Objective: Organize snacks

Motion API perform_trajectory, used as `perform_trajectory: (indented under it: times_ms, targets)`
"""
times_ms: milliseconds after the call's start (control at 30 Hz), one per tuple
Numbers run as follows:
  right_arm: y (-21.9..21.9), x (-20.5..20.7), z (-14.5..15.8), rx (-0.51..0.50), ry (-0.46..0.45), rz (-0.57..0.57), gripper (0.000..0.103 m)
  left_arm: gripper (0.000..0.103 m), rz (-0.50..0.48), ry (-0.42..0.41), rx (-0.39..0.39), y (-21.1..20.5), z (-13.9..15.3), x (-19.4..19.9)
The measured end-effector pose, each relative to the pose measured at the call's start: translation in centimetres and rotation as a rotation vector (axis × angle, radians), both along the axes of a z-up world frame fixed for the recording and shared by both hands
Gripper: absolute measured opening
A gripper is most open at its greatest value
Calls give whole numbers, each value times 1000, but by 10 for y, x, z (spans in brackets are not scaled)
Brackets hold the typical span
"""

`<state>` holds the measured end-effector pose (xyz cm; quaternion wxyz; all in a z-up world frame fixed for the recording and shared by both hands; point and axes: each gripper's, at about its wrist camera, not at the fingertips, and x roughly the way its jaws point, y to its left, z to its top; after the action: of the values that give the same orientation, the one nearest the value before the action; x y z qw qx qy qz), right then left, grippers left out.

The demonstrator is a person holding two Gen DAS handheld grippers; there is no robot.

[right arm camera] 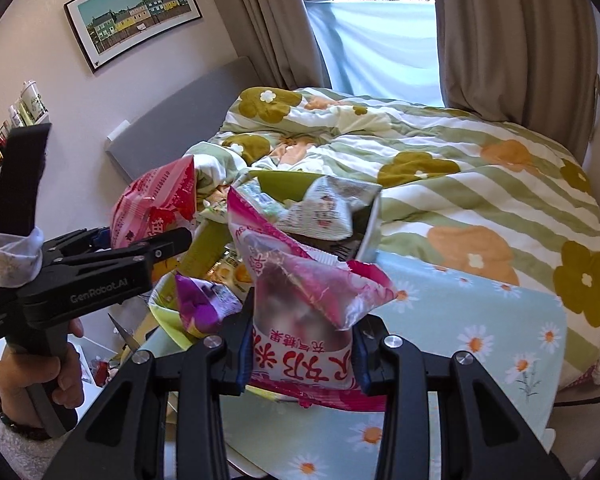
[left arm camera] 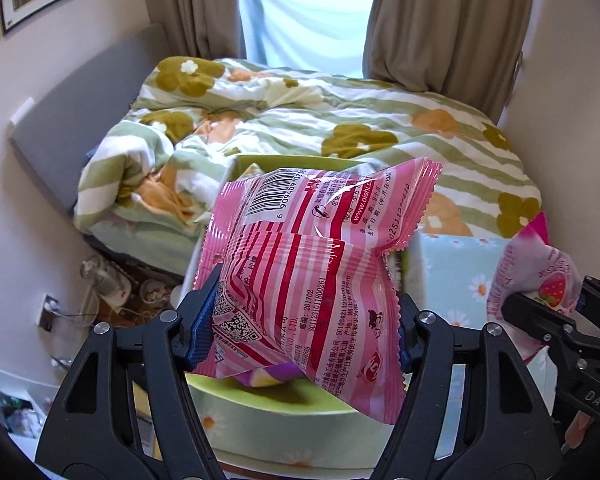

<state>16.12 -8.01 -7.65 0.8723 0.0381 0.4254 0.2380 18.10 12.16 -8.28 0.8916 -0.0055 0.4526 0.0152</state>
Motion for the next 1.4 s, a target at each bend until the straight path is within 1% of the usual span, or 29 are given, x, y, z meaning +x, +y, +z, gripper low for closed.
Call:
perform_trajectory:
  times_ms: [167, 300, 333, 400, 433, 467, 600, 667, 867, 1000, 1067, 1100, 1167, 1200, 1233, 1400]
  targets:
    - [28, 13, -8, 5, 21, -33, 36, 65, -34, 42, 3, 25, -21, 28]
    - [37, 21, -16, 3, 39, -68, 36, 66, -71, 71, -2, 29, -35, 44]
    - [38, 22, -17, 2, 42, -76, 36, 68, -76, 77, -6, 29, -37, 48]
    - [39, 24, -19, 1, 48, -95, 36, 80, -107, 94, -33, 30, -42, 52]
    - [39, 26, -20, 1, 51, -109, 36, 95, -123, 98, -46, 31, -44, 53]
    - [40, 26, -20, 1, 53, -117, 36, 103, -134, 93, -50, 31, -44, 52]
    - [43, 29, -21, -7, 58, -142, 36, 103, -162, 88, -64, 35, -41, 44]
    - [44, 28, -21, -4, 59, -149, 36, 102, -158, 82, -71, 40, -36, 35]
    - [57, 27, -19, -21, 67, -135, 36, 102, -124, 66, -50, 63, -29, 16]
    - [68, 35, -28, -24, 121, -140, 37, 102, -117, 68, -36, 74, -31, 13]
    - [71, 36, -35, -22, 146, -152, 39, 102, -112, 69, -27, 78, -33, 11]
    - [71, 36, -37, -17, 154, -158, 44, 102, -110, 72, -26, 79, -34, 10]
    - [73, 35, -43, 0, 173, -156, 65, 102, -103, 77, -27, 81, -37, 8]
    - [74, 34, -43, -3, 172, -155, 91, 102, -99, 78, -29, 81, -37, 7]
    - [75, 32, -43, -9, 161, -155, 103, 102, -97, 80, -32, 82, -38, 5]
    - [70, 19, -36, -12, 127, -155, 103, 102, -83, 82, -26, 78, -38, -6]
